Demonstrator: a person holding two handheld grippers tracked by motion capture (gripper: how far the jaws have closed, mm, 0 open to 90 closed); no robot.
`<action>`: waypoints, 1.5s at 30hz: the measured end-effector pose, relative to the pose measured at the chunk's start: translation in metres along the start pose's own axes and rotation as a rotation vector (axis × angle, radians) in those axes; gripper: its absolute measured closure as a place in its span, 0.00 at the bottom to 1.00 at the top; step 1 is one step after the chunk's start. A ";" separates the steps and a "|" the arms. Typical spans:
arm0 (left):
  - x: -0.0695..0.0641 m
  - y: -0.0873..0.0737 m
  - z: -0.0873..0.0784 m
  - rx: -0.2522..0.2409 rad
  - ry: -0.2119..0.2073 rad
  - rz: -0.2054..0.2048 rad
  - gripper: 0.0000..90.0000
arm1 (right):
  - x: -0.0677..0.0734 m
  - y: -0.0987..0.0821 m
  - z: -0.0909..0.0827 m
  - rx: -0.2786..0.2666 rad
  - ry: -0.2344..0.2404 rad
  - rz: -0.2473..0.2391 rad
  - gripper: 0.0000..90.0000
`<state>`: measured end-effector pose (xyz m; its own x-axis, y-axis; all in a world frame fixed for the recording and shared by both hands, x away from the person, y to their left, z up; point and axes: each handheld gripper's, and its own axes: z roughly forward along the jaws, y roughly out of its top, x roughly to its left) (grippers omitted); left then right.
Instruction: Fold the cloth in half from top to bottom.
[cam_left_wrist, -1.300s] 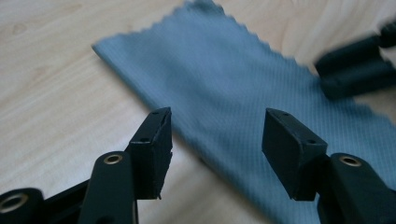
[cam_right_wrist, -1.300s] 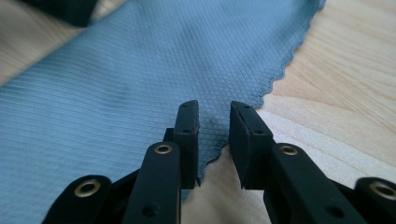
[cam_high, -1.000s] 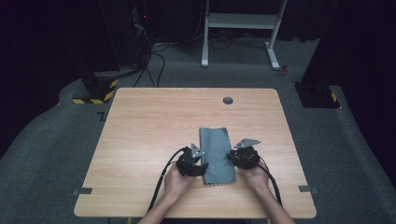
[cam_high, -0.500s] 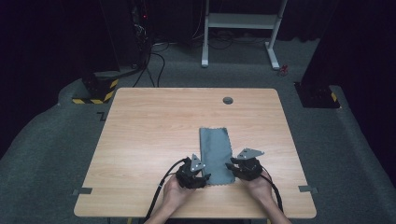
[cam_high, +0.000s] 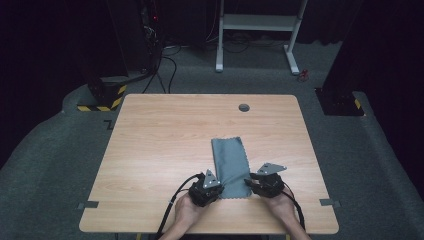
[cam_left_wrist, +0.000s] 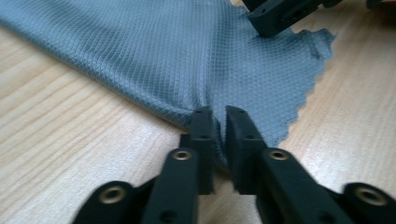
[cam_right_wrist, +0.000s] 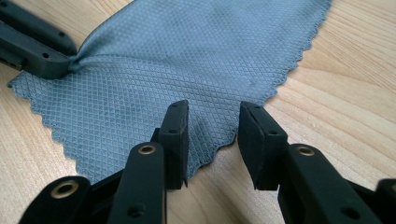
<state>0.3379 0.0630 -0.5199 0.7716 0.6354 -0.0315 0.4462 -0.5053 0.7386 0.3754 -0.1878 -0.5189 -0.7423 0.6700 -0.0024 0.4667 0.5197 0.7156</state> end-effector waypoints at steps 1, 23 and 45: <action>0.000 0.000 0.000 0.002 0.002 0.002 0.96 | 0.000 0.000 0.000 0.000 -0.002 0.001 0.71; 0.023 -0.018 -0.030 0.019 -0.051 -0.085 0.80 | 0.027 0.006 0.004 -0.003 0.046 -0.020 0.69; 0.119 0.053 0.046 0.042 0.231 -0.208 0.70 | -0.026 0.054 0.049 -0.008 -0.078 0.102 0.91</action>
<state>0.4737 0.0852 -0.5154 0.5408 0.8409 -0.0216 0.6058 -0.3715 0.7036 0.4437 -0.1512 -0.5142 -0.6510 0.7589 0.0167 0.5340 0.4422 0.7206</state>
